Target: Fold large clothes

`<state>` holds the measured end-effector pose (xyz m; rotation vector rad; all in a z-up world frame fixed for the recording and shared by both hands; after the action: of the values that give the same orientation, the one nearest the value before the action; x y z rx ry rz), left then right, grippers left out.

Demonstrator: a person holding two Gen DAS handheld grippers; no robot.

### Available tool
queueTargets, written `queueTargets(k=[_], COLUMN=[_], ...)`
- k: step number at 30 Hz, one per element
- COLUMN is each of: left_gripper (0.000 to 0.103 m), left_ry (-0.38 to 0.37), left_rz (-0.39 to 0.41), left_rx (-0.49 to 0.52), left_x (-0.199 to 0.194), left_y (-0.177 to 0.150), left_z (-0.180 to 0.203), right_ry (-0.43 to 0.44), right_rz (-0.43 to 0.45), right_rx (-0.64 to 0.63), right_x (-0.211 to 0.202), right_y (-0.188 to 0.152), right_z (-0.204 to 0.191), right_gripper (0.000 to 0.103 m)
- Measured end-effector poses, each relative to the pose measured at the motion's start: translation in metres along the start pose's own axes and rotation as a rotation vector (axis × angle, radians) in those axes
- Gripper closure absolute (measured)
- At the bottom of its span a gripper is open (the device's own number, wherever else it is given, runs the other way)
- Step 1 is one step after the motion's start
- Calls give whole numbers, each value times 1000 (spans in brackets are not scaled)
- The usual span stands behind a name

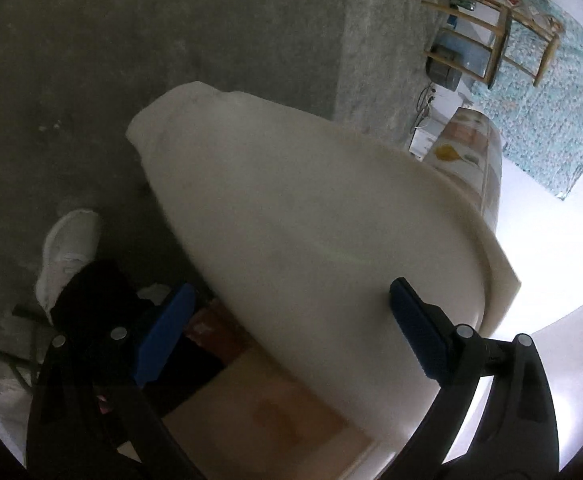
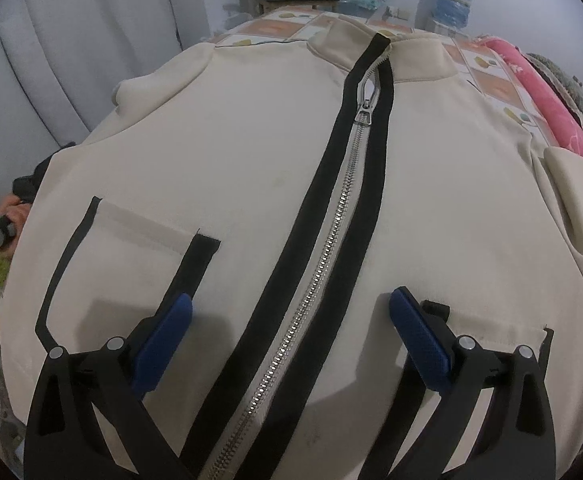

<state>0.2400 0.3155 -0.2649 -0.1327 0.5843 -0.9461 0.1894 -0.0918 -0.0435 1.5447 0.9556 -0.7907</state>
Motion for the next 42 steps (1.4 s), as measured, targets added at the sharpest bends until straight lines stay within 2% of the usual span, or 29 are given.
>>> queueTargets(k=[1,3,4,6,7,9,12,14,15,17,19,20,22,23,25,26,27,28,30,31,33,34,38,40,42], left_gripper=[12,32,39,64,70,89,94,96,96,96,96,96,96,95,91,88,85,82,65,61,51,49,30,21,15], left_ry=[1,10,14,32,53,114,243,345,421,521,663,705,846,902,997,1024,1041,1042,1031,1019,1028,1045,1065,1043,1032], left_rz=[7,19,34,54,71,120,253,361,444,541,660,693,744,754,752,731,677,623,512,439,352,313,231,254,244], left_rx=[-2,8,7,20,42,94,242,387,512,682,973,1080,1396,1539,1761,1833,1926,1977,2015,2013,1981,1949,1817,1773,1728], left_x=[0,0,-3,-7,-11,-23,-54,-77,-91,-100,-95,-89,-55,-36,3,18,40,56,81,93,107,113,117,112,111], left_y=[3,9,11,16,19,26,27,18,3,-23,-80,-101,-175,-208,-262,-281,-307,-322,-342,-345,-345,-340,-315,-306,-299], left_z=[2,5,8,15,21,34,73,114,150,197,261,280,321,334,335,333,320,308,281,265,240,226,189,184,185], right_ry=[-4,-6,-6,-6,-5,-4,0,-1,0,6,11,14,17,17,14,12,9,7,-1,-6,-13,-19,-42,-56,-71], right_rz=[0,1,2,5,8,17,38,54,61,67,73,76,84,89,100,107,118,124,136,138,132,125,99,99,98], right_rx=[1,7,11,21,27,36,42,42,44,48,53,55,58,61,67,69,73,76,87,98,115,121,135,138,142], right_x=[0,0,0,-1,-2,-5,-12,-17,-19,-22,-25,-27,-31,-33,-39,-42,-46,-48,-54,-56,-56,-55,-46,-42,-38], right_y=[0,1,1,2,3,3,4,4,4,3,1,0,-2,-3,-5,-6,-7,-7,-10,-13,-17,-19,-23,-23,-23], right_z=[1,3,4,7,9,11,15,17,19,21,23,24,26,27,30,32,34,36,42,47,53,56,63,66,68], right_gripper=[7,7,7,7,7,7,7,7,7,7,7,7,7,7,7,7,7,7,7,7,7,7,7,7,7])
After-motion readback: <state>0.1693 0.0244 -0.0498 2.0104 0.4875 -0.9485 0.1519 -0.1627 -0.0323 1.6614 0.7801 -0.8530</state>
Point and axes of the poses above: each gripper's, at about its wrist camera, not at the fingertips, and x roughly the way its jaws point, z to its right, y to its top, the point moved 3 cm from there along x, roughly the way its jaws point, and after that the axes turned 14 degrees about x, right-handed, at the moved point
